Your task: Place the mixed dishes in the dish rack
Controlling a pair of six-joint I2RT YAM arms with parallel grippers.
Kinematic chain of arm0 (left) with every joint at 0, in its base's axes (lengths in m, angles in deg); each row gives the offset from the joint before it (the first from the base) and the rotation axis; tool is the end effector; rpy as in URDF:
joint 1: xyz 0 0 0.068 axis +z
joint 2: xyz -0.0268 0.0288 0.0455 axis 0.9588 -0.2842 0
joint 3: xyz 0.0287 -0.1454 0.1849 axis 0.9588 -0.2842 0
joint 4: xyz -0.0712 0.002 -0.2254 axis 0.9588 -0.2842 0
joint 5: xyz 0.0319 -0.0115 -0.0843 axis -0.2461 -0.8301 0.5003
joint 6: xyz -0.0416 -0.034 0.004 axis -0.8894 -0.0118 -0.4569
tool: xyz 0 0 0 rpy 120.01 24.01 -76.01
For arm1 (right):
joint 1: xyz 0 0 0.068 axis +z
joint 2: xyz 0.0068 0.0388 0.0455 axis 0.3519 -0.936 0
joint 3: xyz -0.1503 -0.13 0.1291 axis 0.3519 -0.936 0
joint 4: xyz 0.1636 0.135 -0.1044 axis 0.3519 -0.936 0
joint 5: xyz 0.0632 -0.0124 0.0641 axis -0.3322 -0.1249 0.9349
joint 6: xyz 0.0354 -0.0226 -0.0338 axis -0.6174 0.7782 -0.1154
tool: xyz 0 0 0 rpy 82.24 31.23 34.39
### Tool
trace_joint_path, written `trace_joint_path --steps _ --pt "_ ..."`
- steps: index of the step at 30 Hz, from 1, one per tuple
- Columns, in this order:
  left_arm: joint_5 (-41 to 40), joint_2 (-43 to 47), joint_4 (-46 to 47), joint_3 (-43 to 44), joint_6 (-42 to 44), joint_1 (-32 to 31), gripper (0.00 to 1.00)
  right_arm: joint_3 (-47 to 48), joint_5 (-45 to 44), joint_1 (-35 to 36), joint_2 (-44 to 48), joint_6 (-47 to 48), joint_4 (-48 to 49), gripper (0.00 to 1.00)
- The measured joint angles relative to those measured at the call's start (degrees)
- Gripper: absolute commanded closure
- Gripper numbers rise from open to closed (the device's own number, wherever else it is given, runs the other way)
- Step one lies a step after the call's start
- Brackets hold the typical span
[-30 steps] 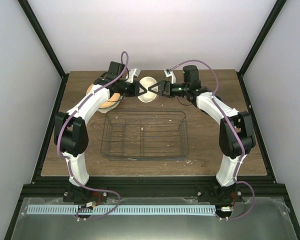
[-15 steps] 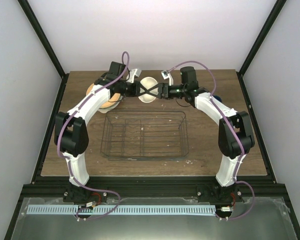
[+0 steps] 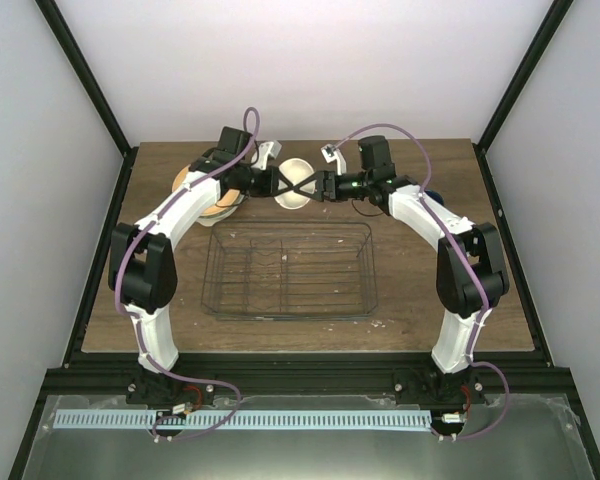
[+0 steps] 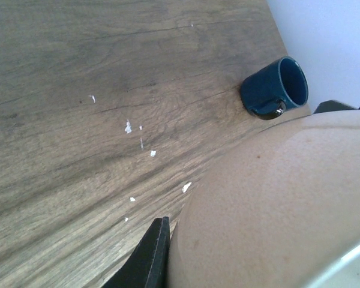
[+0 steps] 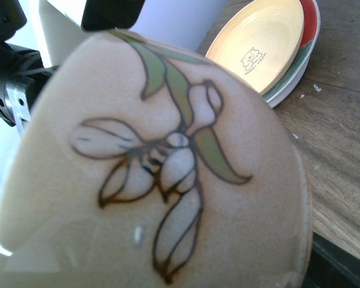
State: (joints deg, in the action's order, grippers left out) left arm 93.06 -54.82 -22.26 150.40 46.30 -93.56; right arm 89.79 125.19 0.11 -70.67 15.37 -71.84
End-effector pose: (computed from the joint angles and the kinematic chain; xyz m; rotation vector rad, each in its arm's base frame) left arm 0.3616 -0.1537 0.2559 0.4045 2.3977 -1.0128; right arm 0.3493 0.1630 0.2491 -0.5512 2.1321 1.4459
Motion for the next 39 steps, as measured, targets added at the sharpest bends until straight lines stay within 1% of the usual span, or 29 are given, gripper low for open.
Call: trace_joint_path --steps 5,9,10,17,19,22,24,26,27,32,39 --pt "-0.2 0.0 0.3 -1.2 0.4 0.2 1.0 0.0 -0.3 -0.1 0.0 -0.4 -0.6 0.36" --pt "-0.8 0.0 1.0 -1.5 0.5 -0.1 1.0 0.0 -0.8 -0.2 0.0 -1.3 -1.2 0.54" --pt "-0.8 0.0 1.0 -1.6 0.5 -0.1 1.0 0.0 -0.8 -0.2 0.0 -1.3 -1.2 0.57" --pt "-0.2 0.0 2.9 -2.6 -0.3 -0.1 1.0 0.0 -1.0 -0.3 0.0 -1.3 -1.3 0.58" --pt "-0.1 0.0 3.2 -2.9 -0.5 -0.1 0.95 0.0 -1.1 -0.3 0.0 -1.2 -1.4 0.59" --pt "-0.1 0.0 3.3 -3.0 -0.6 -0.1 0.88 0.0 -1.2 -0.3 0.0 -1.2 -1.5 0.63" --pt "-0.1 0.0 3.7 -3.3 -0.6 -0.1 0.85 0.0 -1.3 -0.3 0.0 -1.0 -1.7 0.67" --pt "-0.1 0.0 3.8 -3.3 -0.7 -0.1 0.83 0.0 -1.2 -0.5 0.0 -0.8 -1.9 0.69" --pt "-0.2 0.0 3.8 -3.4 -0.7 -0.1 0.82 0.1 -1.2 -0.5 0.0 -0.5 -2.1 0.71" --pt "-0.3 0.0 4.2 -3.4 -0.7 0.0 0.76 1.8 -1.2 -1.2 -0.5 1.0 -4.3 0.73" --pt "-1.2 0.0 4.2 -3.6 -1.0 0.5 0.6 4.0 -2.7 -1.8 -1.4 3.0 -6.9 0.73"
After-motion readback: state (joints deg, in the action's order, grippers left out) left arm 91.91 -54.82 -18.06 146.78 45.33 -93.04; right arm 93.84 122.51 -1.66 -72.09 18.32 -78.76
